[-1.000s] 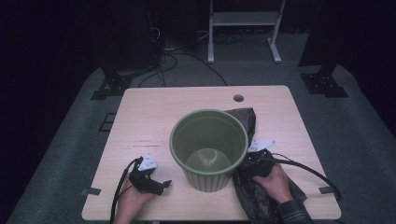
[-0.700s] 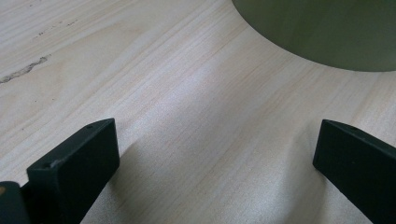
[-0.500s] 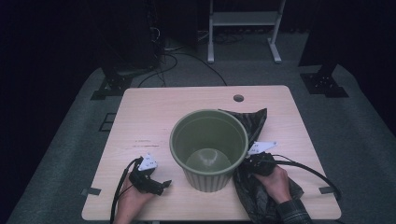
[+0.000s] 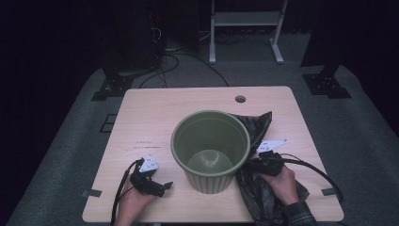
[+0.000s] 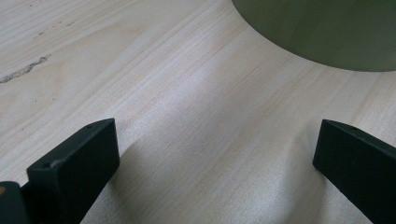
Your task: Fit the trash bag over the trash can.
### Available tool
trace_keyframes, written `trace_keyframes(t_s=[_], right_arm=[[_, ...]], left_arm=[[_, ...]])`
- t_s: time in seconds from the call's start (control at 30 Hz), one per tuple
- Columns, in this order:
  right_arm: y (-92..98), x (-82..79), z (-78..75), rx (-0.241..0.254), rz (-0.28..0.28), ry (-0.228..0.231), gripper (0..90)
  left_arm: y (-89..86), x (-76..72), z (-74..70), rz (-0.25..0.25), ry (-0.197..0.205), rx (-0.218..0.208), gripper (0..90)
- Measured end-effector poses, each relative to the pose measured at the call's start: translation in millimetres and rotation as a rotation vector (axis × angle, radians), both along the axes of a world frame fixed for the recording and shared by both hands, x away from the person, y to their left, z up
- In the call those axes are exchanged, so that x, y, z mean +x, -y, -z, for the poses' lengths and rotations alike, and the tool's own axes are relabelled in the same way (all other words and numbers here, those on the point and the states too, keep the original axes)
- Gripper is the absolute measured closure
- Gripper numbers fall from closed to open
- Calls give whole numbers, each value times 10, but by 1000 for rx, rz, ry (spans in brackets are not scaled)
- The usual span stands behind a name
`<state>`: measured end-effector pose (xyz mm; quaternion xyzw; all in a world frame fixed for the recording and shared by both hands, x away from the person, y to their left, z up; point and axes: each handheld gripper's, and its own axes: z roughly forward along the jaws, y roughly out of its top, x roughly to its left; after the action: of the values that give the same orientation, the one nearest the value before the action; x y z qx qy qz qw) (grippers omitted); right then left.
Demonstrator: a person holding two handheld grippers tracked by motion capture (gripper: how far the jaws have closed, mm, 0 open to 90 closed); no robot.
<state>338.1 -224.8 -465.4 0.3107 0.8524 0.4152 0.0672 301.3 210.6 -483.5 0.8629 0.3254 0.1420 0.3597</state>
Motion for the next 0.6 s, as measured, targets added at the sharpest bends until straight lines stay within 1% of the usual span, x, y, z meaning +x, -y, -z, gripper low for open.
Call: trace_keyframes(t_s=[0.27, 0.3, 0.33, 0.37, 0.4, 0.47, 0.53, 0.6], right_arm=[[104, -51, -217, 52, -40, 18, 885], [104, -51, -217, 52, -40, 18, 885], [125, -69, -284, 72, -49, 26, 885], [125, -69, -284, 72, -49, 26, 885], [146, -82, -349, 94, -59, 33, 884], [160, -93, -406, 102, -66, 45, 884], [179, -105, -467, 120, -74, 54, 884], [186, -121, -533, 116, -84, 69, 883]], left_arm=[[0, 0, 0, 0, 0, 0, 0], [0, 0, 0, 0, 0, 0, 0], [0, 0, 0, 0, 0, 0, 0], [0, 0, 0, 0, 0, 0, 0], [0, 0, 0, 0, 0, 0, 0], [0, 0, 0, -1, 0, 0, 0], [0, 0, 0, 0, 0, 0, 0], [0, 0, 0, 0, 0, 0, 0]])
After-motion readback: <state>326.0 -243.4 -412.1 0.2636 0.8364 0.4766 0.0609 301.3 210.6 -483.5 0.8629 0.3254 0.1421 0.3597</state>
